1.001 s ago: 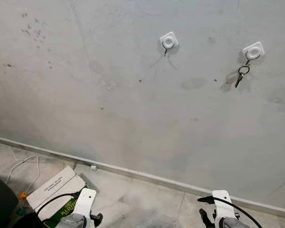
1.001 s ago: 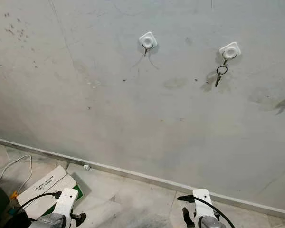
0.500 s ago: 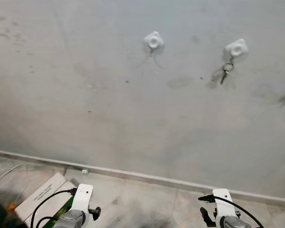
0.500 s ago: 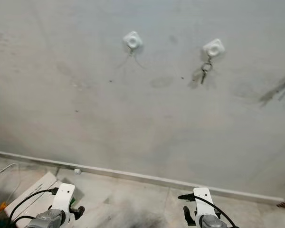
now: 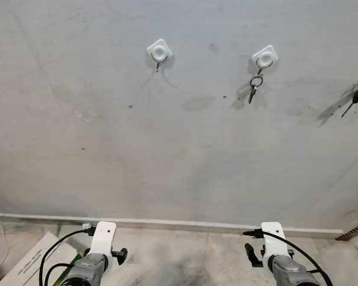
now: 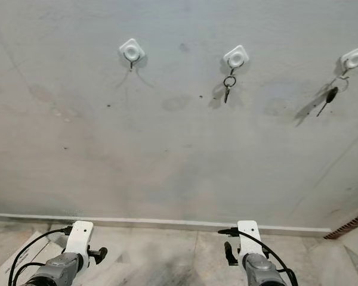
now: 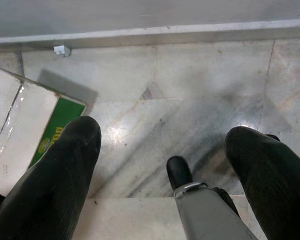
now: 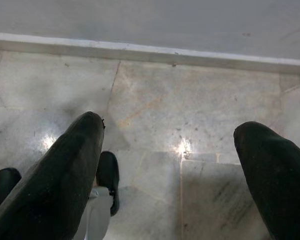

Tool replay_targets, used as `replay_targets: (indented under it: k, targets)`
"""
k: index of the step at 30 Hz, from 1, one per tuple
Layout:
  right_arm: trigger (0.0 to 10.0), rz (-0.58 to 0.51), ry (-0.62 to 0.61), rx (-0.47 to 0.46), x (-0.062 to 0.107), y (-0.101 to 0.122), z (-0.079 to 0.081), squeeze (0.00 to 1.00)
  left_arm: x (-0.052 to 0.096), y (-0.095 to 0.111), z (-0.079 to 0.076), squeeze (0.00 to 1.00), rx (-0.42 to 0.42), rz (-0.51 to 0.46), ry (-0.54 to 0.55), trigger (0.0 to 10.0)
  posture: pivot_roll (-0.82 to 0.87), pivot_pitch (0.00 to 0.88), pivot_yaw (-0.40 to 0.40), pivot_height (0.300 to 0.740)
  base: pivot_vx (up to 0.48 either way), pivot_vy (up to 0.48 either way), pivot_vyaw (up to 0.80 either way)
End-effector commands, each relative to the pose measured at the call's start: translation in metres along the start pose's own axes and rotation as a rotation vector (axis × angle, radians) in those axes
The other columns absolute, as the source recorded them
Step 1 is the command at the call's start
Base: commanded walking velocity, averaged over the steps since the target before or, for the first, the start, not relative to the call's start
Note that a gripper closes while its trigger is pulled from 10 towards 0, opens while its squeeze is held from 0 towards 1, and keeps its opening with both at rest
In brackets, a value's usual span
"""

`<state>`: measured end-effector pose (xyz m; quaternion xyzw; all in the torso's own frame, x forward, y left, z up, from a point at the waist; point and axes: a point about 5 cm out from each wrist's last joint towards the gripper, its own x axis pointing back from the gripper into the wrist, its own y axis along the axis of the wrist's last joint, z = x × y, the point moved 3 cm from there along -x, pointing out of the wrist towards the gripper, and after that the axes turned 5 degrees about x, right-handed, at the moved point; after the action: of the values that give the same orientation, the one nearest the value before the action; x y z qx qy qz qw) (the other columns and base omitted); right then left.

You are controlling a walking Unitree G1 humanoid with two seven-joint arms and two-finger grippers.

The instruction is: Hang keys on a hook

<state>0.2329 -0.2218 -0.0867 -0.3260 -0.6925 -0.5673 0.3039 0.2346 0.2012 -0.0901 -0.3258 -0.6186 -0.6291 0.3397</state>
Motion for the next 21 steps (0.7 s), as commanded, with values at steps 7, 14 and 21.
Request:
replay_targets:
  k: [7, 14, 21]
  targets:
    - [10.0, 0.046, -0.006, 0.004, 0.0026, -0.016, -0.0077, 0.0, 0.0006, -0.0042, 0.0034, 0.0, -0.024, 0.032, -0.001, 10.0, -0.04, 0.0, 0.029, 0.74, 0.0, 0.0, -0.15]
    - [10.0, 0.049, -0.005, 0.005, 0.002, -0.0142, -0.006, 0.0, 0.0007, -0.0046, 0.0041, 0.0, -0.031, 0.038, -0.002, 10.0, -0.04, 0.0, 0.034, 0.74, -0.109, 0.0, 0.0]
    - [10.0, 0.055, 0.0, 0.002, 0.0023, -0.0182, 0.0002, 0.0, 0.0007, -0.0049, 0.0047, 0.0, -0.04, 0.043, -0.001, 10.0, -0.04, 0.0, 0.034, 0.74, -0.298, 0.0, 0.0]
